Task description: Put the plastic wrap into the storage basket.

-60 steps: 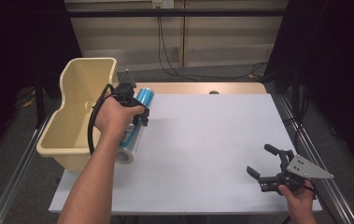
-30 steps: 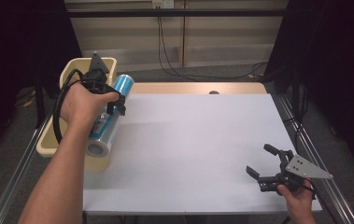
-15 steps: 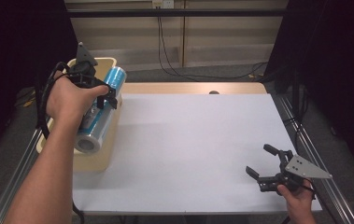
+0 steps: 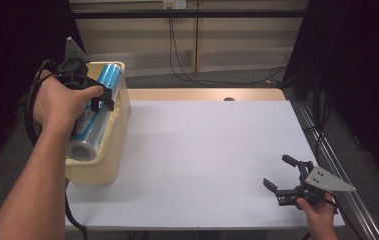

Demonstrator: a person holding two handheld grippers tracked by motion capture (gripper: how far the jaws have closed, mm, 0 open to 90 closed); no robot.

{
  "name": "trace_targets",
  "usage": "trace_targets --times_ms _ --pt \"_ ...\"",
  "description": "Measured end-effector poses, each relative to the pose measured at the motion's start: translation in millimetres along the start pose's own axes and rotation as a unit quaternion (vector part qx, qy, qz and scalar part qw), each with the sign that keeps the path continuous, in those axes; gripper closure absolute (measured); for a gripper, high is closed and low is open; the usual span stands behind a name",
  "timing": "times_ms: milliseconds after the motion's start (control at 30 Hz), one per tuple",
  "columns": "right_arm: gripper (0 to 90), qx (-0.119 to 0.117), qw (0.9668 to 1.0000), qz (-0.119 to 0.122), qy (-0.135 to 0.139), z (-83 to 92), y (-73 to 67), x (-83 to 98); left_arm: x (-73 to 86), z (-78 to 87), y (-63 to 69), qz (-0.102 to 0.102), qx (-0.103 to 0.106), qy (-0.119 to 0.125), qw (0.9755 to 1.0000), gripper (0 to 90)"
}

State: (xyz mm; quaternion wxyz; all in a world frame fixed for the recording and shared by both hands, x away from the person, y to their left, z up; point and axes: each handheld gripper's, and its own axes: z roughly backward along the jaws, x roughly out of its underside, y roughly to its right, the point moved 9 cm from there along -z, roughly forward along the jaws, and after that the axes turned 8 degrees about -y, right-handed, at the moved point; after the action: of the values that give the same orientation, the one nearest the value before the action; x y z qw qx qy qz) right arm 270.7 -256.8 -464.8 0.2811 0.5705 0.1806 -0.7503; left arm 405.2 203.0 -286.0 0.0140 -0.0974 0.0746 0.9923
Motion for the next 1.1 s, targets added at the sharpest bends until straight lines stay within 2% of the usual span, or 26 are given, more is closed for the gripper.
trace_targets --times_ms 200,267,367,500,800,1100 --pt "1.2 -0.001 1.0 -0.002 -0.002 -0.1 -0.8 0.1 3.1 -2.0 -12.4 0.01 -0.007 -0.001 0.9999 32.5" --pt "1.2 -0.001 1.0 -0.002 -0.001 0.3 -0.6 -0.1 5.1 -4.1 -16.3 0.011 -0.01 -0.008 0.9999 32.5" --pt "1.2 0.0 1.0 -0.003 0.0 0.1 -0.5 -0.2 7.3 -11.5 -23.1 0.014 -0.017 -0.012 0.9997 32.5" --pt "1.2 -0.001 1.0 -0.001 -0.001 0.0 -0.9 0.0 9.4 -19.1 -28.4 0.016 -0.012 -0.016 0.9997 32.5" --pt "1.2 -0.002 1.0 0.002 -0.003 -0.9 -1.7 0.8 15.9 -34.0 -40.7 0.012 -0.021 -0.029 0.9993 32.4" --pt "1.2 -0.004 1.0 0.001 -0.004 -1.8 -3.0 1.2 22.0 -38.6 -49.5 0.009 -0.022 -0.036 0.9991 32.4"
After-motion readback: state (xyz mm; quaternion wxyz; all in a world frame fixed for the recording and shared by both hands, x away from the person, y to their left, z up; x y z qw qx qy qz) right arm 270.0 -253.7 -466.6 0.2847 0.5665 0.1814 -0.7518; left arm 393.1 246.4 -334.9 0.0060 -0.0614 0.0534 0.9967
